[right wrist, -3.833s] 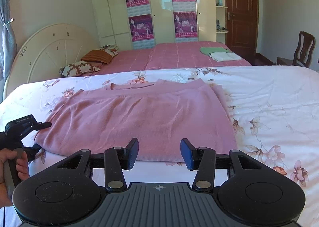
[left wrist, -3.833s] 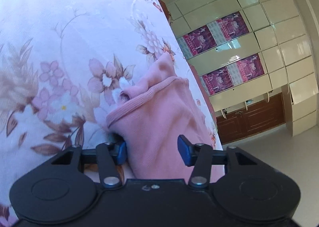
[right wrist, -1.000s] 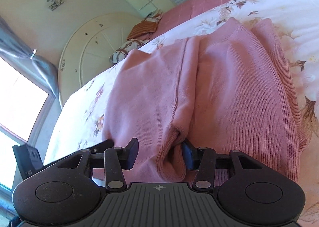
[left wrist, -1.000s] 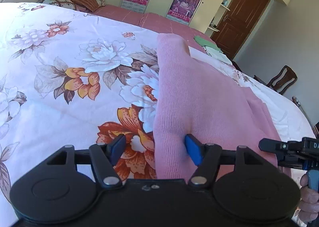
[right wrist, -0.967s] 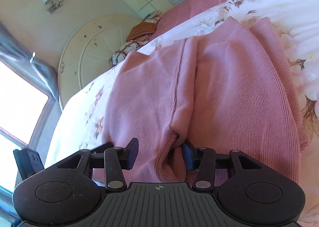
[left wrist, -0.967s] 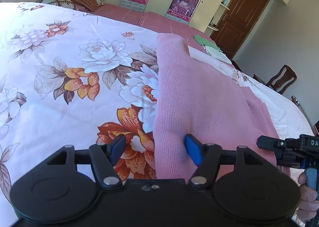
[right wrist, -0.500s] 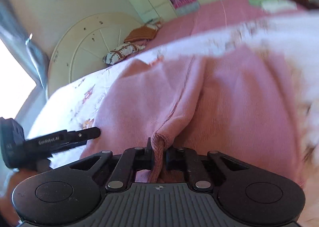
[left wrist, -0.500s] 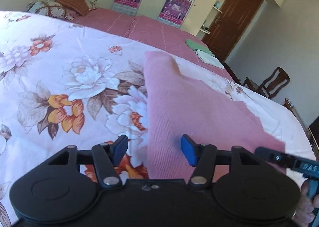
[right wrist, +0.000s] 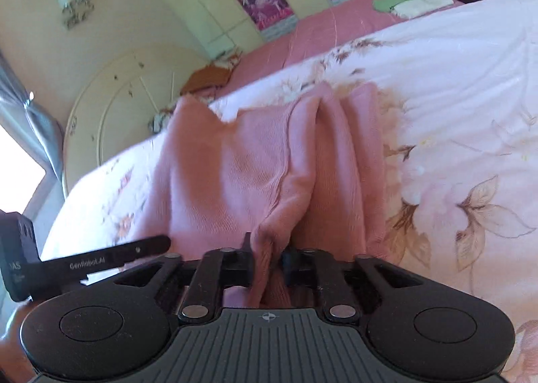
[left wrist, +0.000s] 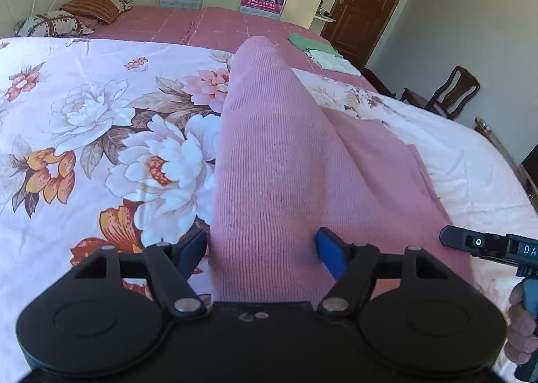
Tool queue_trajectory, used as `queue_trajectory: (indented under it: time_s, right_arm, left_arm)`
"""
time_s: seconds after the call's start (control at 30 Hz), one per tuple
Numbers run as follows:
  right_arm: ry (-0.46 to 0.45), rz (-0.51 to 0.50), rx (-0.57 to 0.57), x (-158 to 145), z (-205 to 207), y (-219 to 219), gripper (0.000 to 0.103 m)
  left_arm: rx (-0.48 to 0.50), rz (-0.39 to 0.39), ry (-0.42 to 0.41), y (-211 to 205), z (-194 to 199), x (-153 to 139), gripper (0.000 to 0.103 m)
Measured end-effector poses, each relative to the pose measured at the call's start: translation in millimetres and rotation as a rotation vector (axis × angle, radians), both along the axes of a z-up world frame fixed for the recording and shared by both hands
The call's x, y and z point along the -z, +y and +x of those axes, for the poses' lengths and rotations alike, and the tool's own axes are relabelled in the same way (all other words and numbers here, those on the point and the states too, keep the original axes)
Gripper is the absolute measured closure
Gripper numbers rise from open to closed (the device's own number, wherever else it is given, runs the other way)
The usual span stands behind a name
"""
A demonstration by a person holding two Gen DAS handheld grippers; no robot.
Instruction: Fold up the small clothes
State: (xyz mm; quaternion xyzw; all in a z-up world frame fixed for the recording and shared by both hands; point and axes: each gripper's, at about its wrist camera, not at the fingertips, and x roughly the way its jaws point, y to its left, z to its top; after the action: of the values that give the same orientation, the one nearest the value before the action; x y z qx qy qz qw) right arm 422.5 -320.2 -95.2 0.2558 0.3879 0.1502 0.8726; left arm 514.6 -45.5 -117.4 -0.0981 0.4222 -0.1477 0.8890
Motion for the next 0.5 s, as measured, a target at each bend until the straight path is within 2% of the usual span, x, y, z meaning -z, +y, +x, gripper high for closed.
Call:
queue_trajectory:
  time_s: [0.03,0.17,0.23,0.4,0.43,0.5]
  right_arm:
    - [-0.014,0.001,0.011,-1.8,-0.9,-3.5,0.056]
    - [-0.004,0.107,0.009,-1.1,15.1,-19.3,0.056]
    - [0.007,0.094,0.003,-0.5,28.8,-17.3,0.056]
    - [0.033,0.07,-0.029,8.1,62.1,-7.4,0.056]
    - [0.019,0.034,-0.053,6.9,65.9,0.3,0.066]
    - [-0.017,-0.128,-0.088,-3.2,66.3,20.1,0.086]
  left_arm:
    - [-0.008,-0.027,-0.013,5.2,-0.6,-2.3,0.036]
    - [-0.059,-0.075,-0.039,17.6,3.6,-9.6,0.037]
    - [-0.064,-0.076,-0.034,18.9,9.6,-8.8,0.038]
    - [-0.092,0.009,-0.017,18.1,18.3,3.7,0.028]
    - [-0.099,0.009,-0.019,18.6,18.0,4.3,0.027]
    - [-0.109,0.001,-0.028,19.3,15.8,1.4,0.031]
